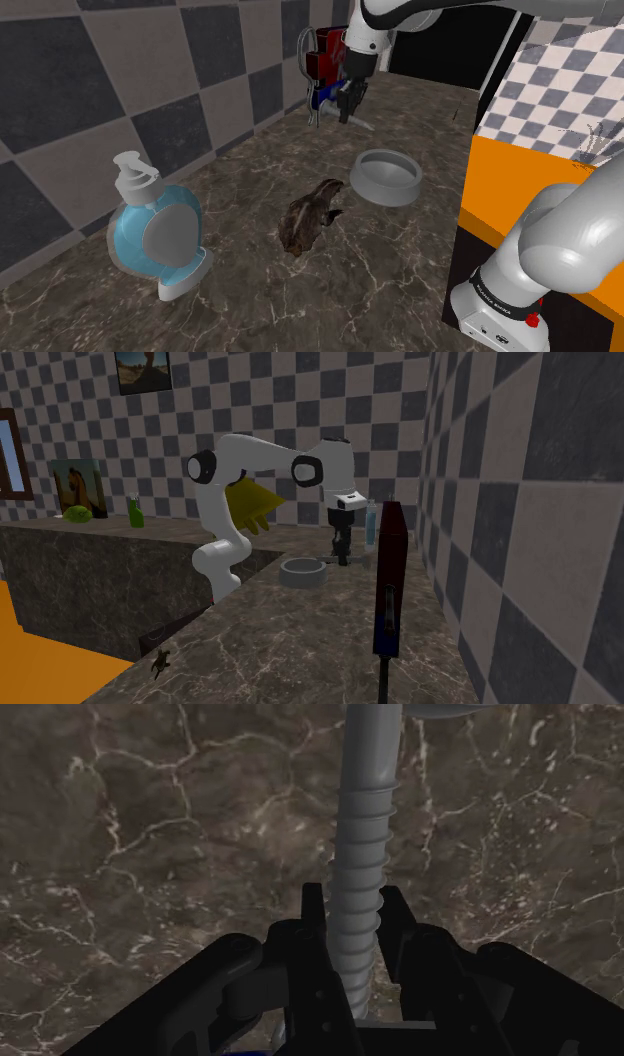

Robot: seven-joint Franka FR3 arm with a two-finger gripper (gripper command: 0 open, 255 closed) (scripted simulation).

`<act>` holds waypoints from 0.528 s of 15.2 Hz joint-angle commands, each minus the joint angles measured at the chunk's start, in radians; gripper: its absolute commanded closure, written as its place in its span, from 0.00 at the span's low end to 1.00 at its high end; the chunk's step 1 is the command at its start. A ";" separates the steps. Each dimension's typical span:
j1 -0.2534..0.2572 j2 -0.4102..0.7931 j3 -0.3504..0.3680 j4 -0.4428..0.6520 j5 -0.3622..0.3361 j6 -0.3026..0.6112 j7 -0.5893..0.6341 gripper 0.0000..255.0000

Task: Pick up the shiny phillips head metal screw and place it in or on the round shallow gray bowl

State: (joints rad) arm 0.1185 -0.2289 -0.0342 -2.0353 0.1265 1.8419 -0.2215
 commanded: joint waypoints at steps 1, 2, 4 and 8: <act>0.000 -0.004 0.000 0.025 -0.001 -0.028 0.004 1.00; 0.000 -0.003 0.000 0.038 -0.002 -0.042 0.005 1.00; 0.000 -0.002 0.000 0.066 -0.002 -0.068 0.008 1.00; 0.005 -0.121 0.011 -0.042 -0.003 -0.077 0.027 1.00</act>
State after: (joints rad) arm 0.1209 -0.3084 -0.0280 -2.0406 0.1234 1.7694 -0.2027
